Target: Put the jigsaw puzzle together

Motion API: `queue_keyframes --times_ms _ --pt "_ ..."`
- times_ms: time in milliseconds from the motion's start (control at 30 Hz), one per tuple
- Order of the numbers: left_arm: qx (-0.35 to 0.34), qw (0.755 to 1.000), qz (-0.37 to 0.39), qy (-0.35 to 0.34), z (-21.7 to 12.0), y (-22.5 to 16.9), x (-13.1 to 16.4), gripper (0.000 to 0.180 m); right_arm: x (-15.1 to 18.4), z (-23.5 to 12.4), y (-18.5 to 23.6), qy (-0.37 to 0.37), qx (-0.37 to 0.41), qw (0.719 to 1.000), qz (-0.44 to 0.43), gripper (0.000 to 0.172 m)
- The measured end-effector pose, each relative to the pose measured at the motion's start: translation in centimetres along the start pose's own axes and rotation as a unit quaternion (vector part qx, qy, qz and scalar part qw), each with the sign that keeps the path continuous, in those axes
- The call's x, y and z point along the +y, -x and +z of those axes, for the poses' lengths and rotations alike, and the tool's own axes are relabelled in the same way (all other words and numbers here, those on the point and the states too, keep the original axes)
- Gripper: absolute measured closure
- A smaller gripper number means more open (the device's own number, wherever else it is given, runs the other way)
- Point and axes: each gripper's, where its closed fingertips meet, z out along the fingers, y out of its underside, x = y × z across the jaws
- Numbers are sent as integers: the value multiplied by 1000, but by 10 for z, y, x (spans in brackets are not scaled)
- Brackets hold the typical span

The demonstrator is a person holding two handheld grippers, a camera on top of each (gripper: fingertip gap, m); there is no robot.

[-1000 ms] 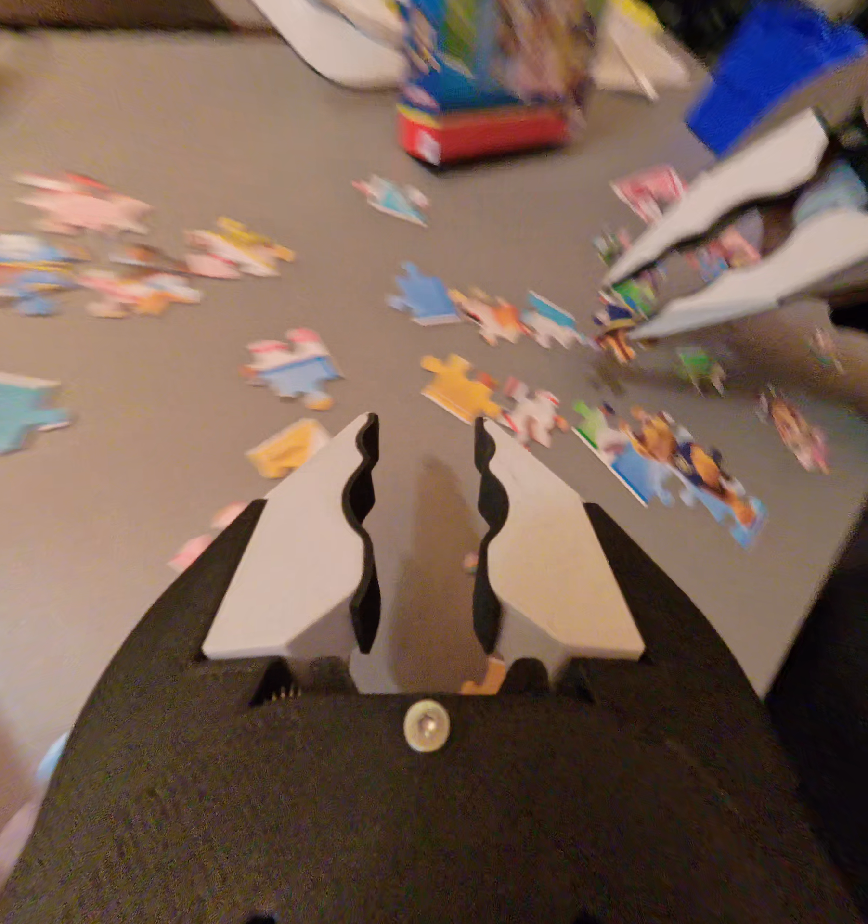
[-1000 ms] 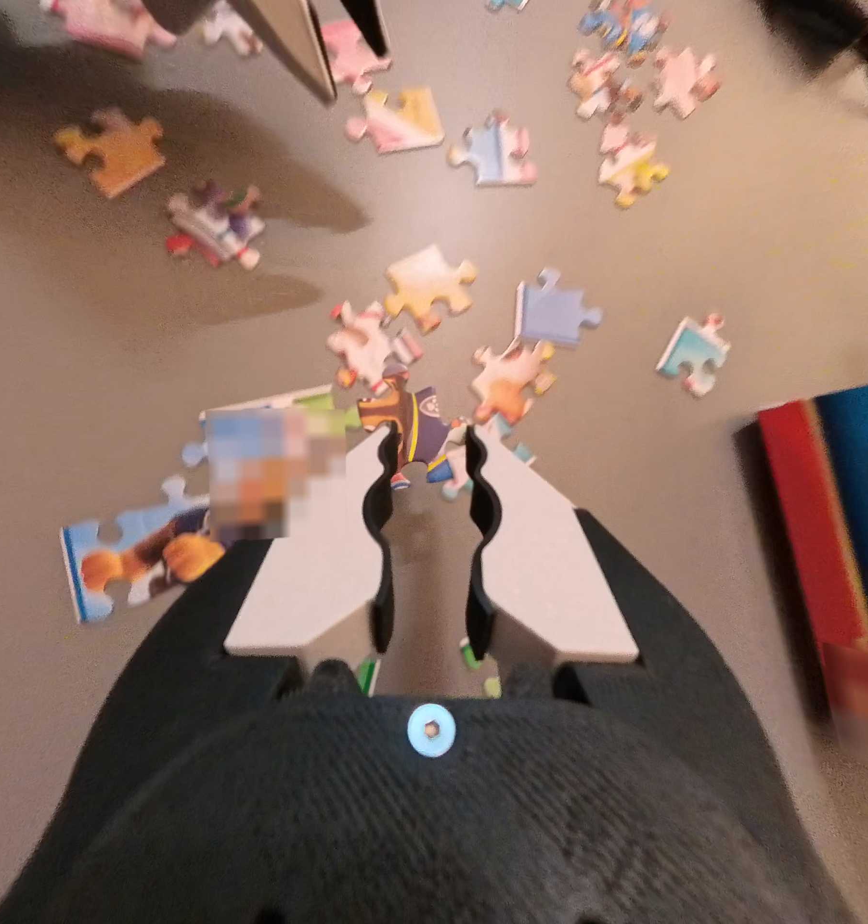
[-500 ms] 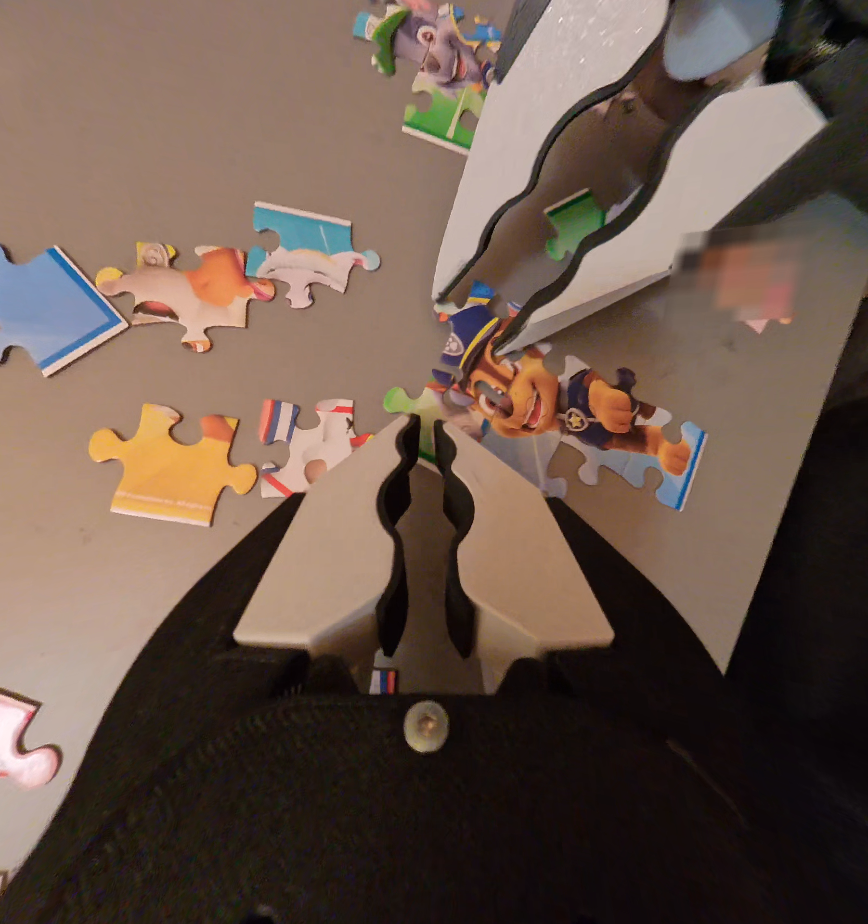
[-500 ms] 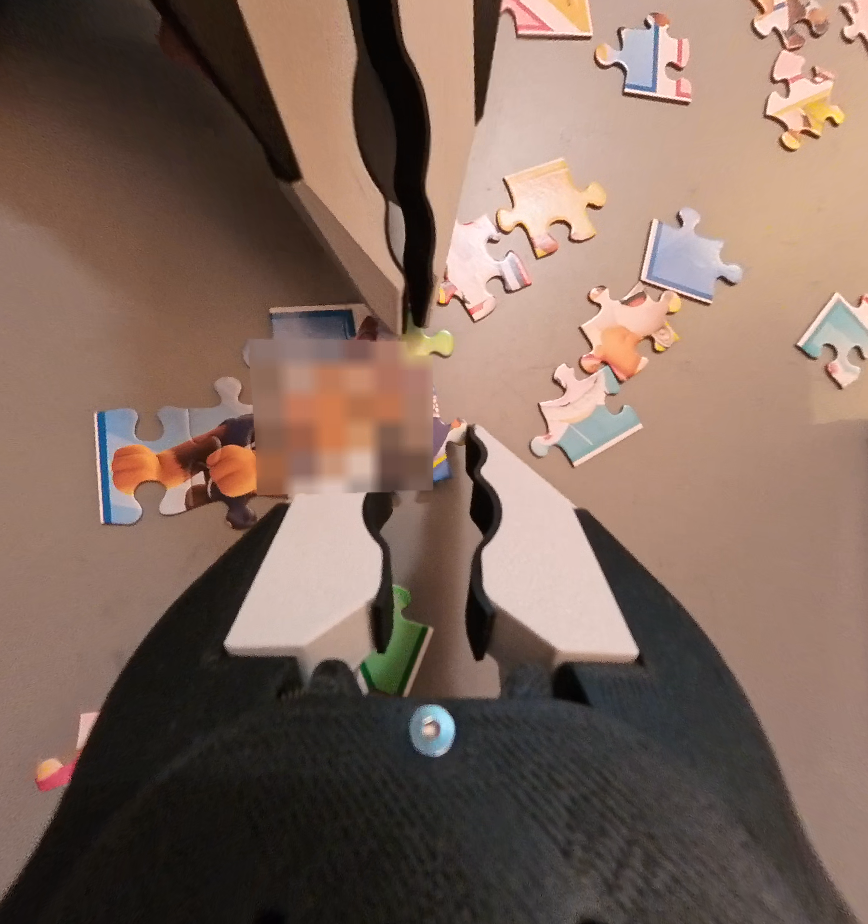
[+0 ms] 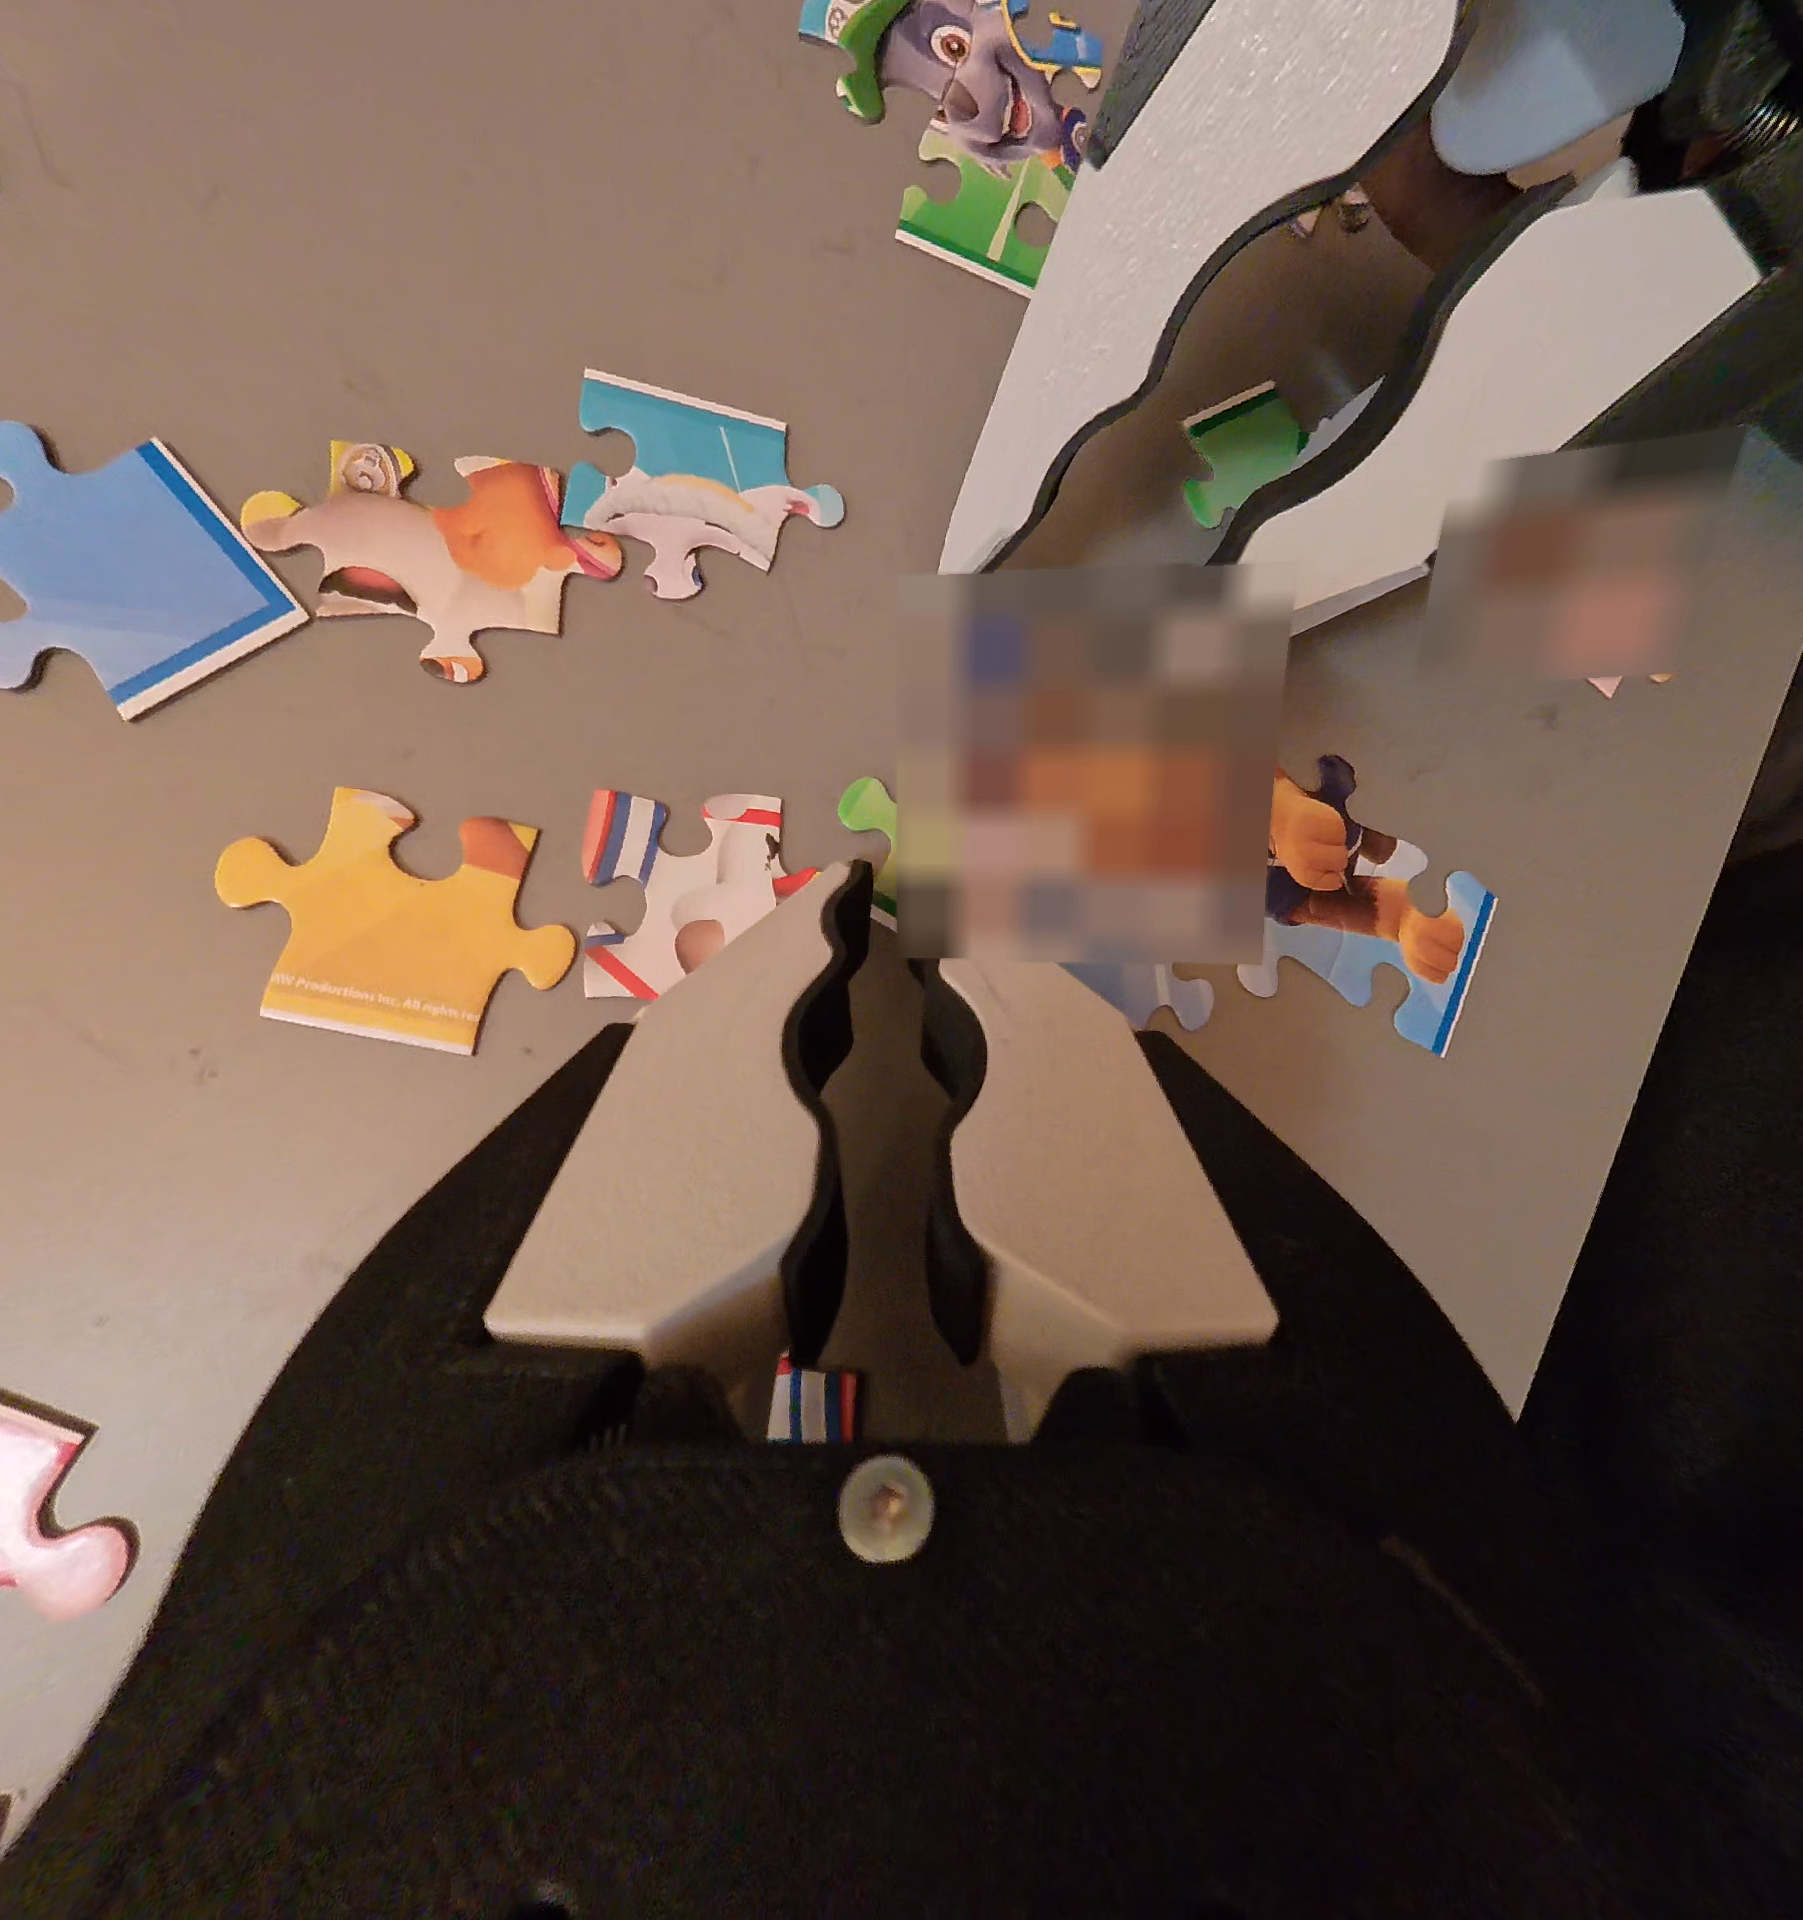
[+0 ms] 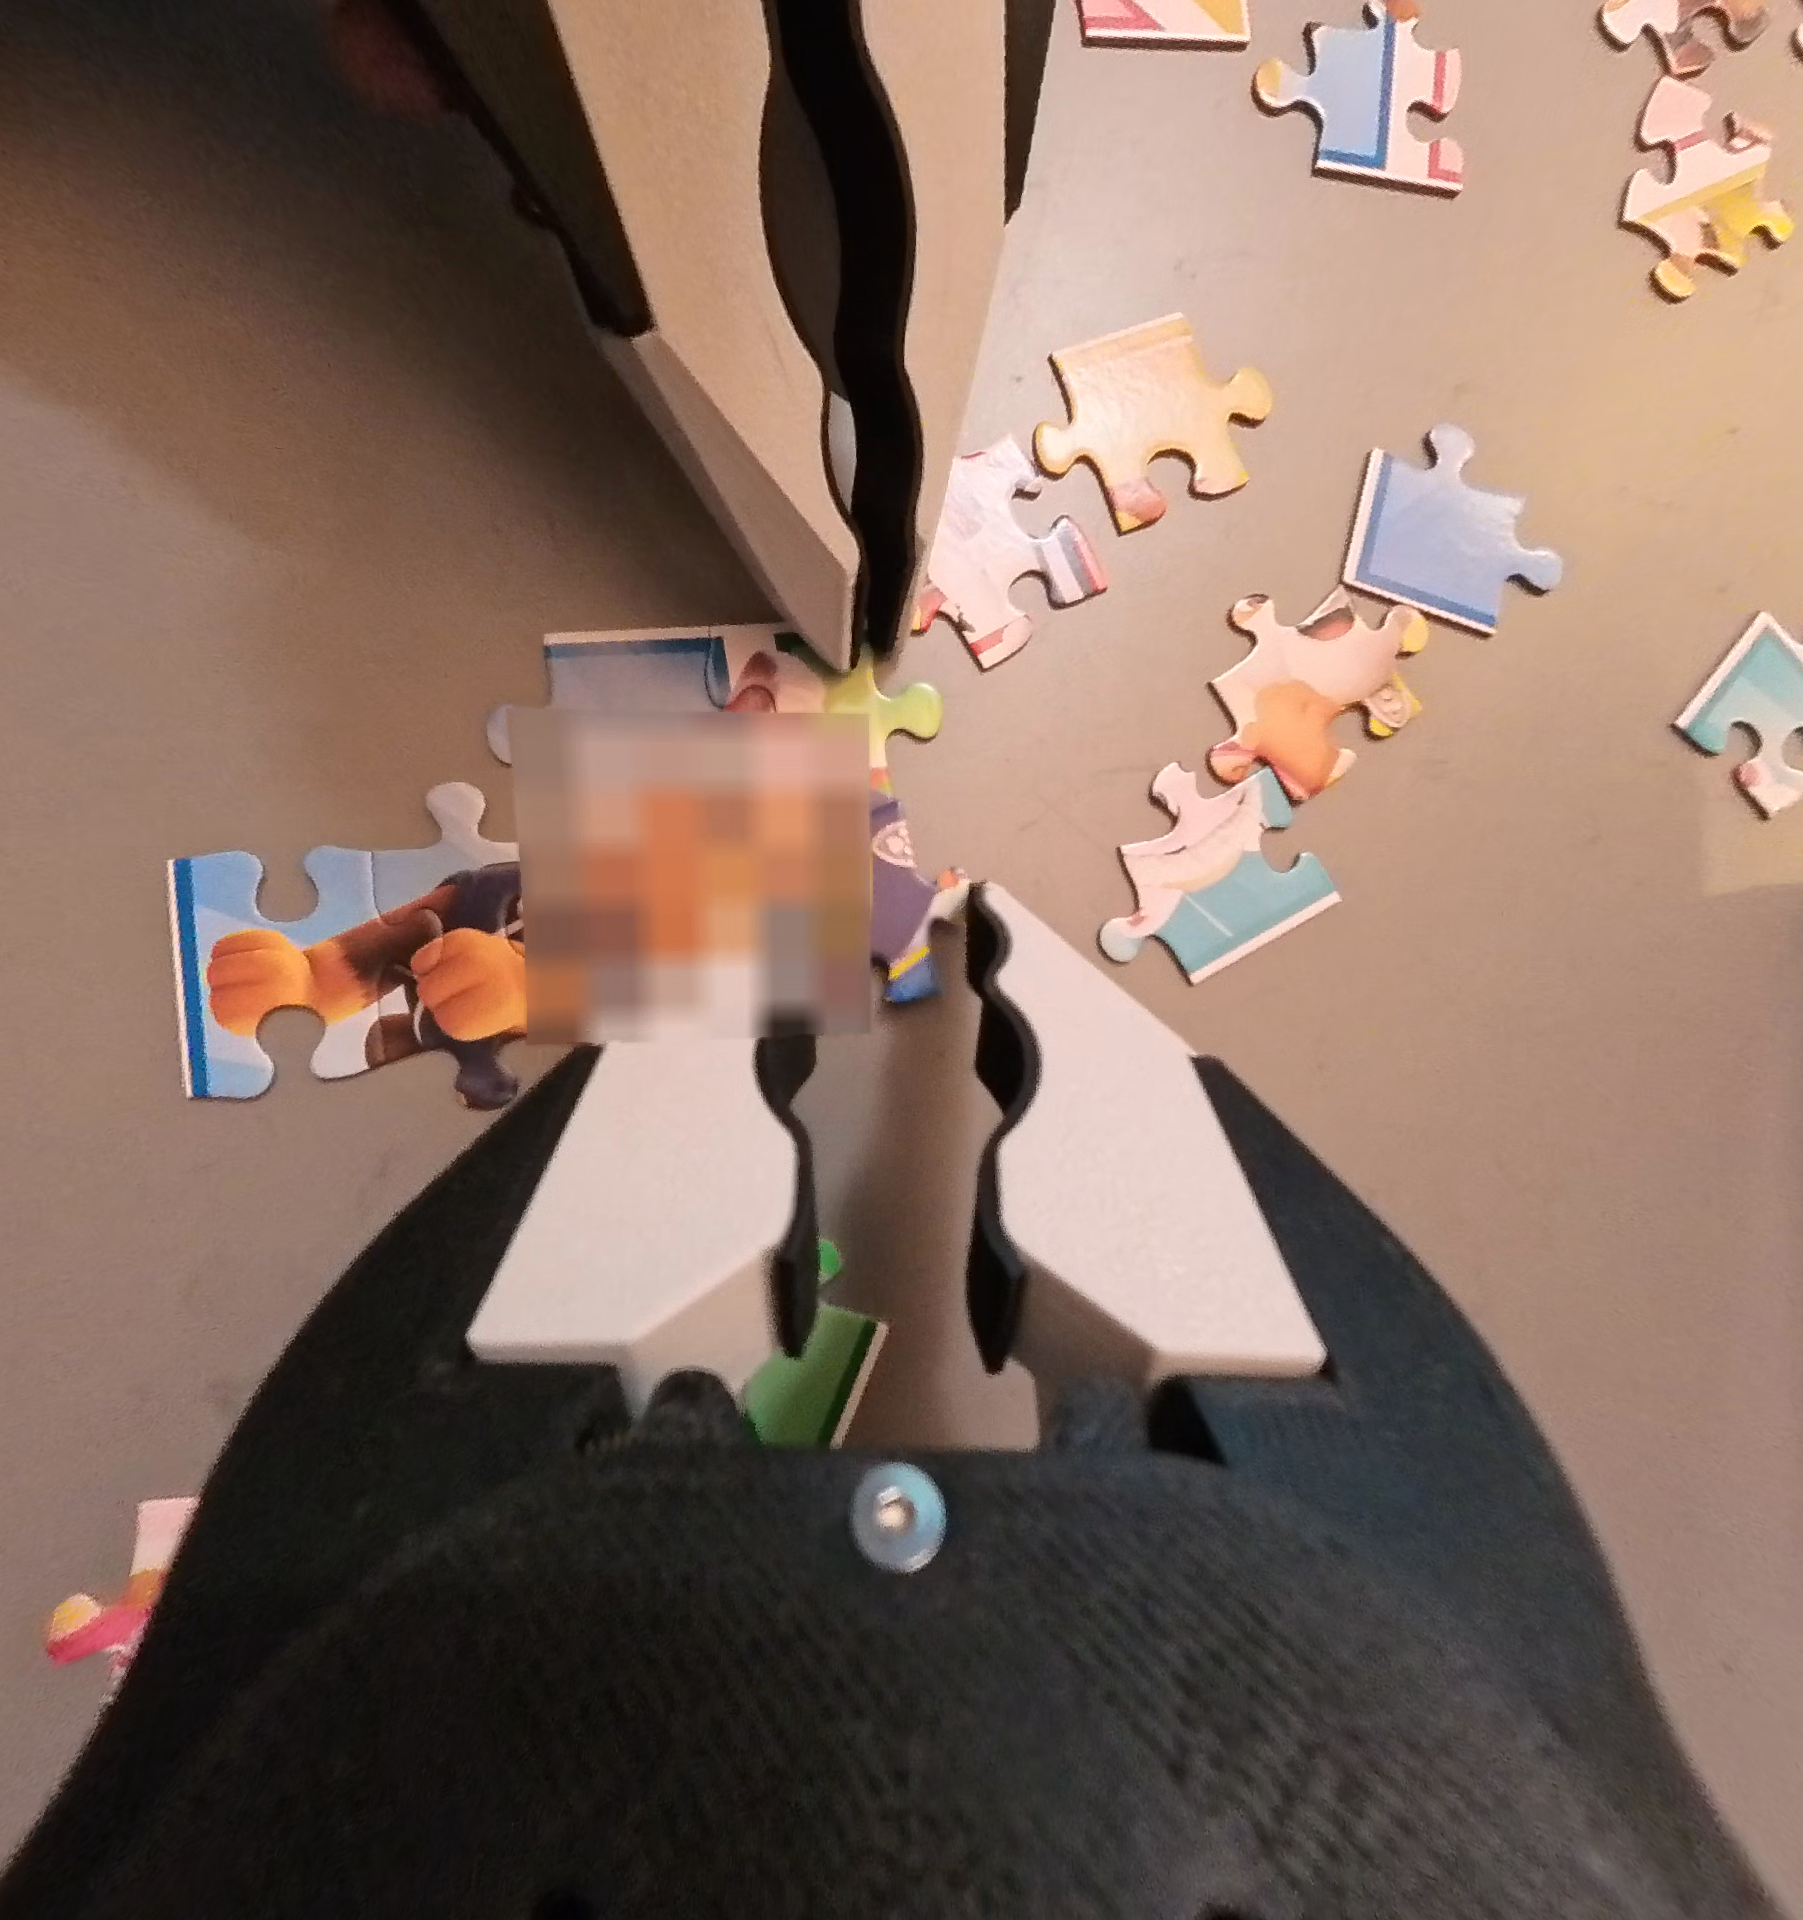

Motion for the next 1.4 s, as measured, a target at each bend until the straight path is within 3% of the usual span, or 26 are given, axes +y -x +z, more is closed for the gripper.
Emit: queue_keyframes --times_ms 33,300,467,567,733,867,1367,1400 --pt "0 1000 0 0 0 0 0 177 1 0 0 2 -1 1000 -1 166" --pt "2 1000 -3 -2 0 0 0 176 -1 -5 -3 -5 7 1000 1 151" --pt "5 1000 -5 -4 0 0 0 177 4 -2 -16 0 -1 998 55 131" --pt "3 1000 -4 -3 0 0 0 177 7 2 -21 2 -11 997 74 127" --pt "9 1000 -7 -7 0 0 0 177 7 3 -23 10 -12 998 67 132" --pt "12 1000 -9 -9 0 0 0 177 7 3 -17 9 -26 997 71 147" --pt "14 1000 -10 -10 1 -1 -1 176 -1 -11 -10 -10 -20 998 63 147" --pt "14 1000 -11 -10 1 -1 -1 176 -4 -13 -7 -15 -23 998 63 160"
